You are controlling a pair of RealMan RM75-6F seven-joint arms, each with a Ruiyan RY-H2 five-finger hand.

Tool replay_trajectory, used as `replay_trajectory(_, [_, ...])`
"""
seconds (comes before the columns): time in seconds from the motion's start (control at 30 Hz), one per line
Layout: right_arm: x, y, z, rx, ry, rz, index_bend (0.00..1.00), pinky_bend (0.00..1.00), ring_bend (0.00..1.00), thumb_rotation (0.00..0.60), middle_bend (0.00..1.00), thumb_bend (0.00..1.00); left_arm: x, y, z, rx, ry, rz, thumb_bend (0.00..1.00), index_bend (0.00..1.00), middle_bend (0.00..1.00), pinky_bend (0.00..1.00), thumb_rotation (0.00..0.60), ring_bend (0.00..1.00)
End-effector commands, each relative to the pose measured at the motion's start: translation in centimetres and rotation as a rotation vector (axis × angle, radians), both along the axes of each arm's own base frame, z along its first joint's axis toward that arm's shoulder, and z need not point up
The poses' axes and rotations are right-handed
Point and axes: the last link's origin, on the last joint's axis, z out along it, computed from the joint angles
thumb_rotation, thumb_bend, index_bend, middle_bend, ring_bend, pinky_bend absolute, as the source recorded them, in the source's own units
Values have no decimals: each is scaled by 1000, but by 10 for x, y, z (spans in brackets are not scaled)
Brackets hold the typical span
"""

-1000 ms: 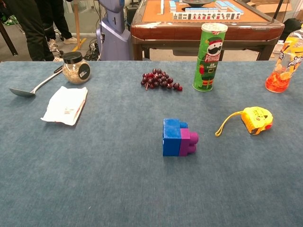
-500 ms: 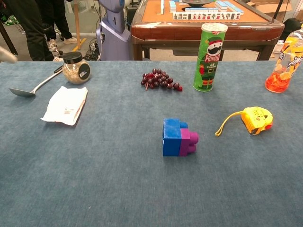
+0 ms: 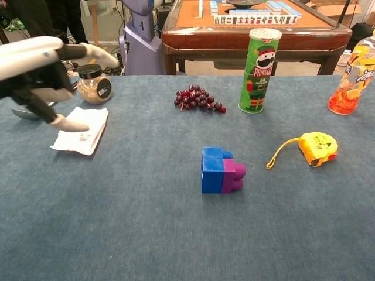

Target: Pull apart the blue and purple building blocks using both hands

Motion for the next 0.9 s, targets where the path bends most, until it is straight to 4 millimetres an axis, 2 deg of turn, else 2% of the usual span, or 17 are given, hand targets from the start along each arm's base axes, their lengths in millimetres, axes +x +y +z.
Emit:
replay_trajectory(0.03, [-1, 0, 0, 2, 1, -1, 335, 651, 377, 600, 403, 0, 17, 4, -15, -35, -8, -19, 0, 180, 1000, 1000, 600, 1000])
replay_trajectory(0.3, [-2, 0, 0, 3, 0, -8, 335, 651, 377, 600, 403, 0, 42, 12, -44, -73, -31, -37, 0, 128, 1000, 1000, 600, 1000])
replay_trajectory(0.7, [-6, 2, 2, -2, -3, -20, 335, 651, 377, 600, 403, 0, 59, 19, -80, -130, 4, -37, 0, 106, 1000, 1000, 600, 1000])
replay_trajectory(0.9, [-7, 2, 2, -2, -5, -19, 335, 651, 377, 600, 403, 0, 66, 21, -91, -157, 20, -33, 0, 95, 1000, 1000, 600, 1000])
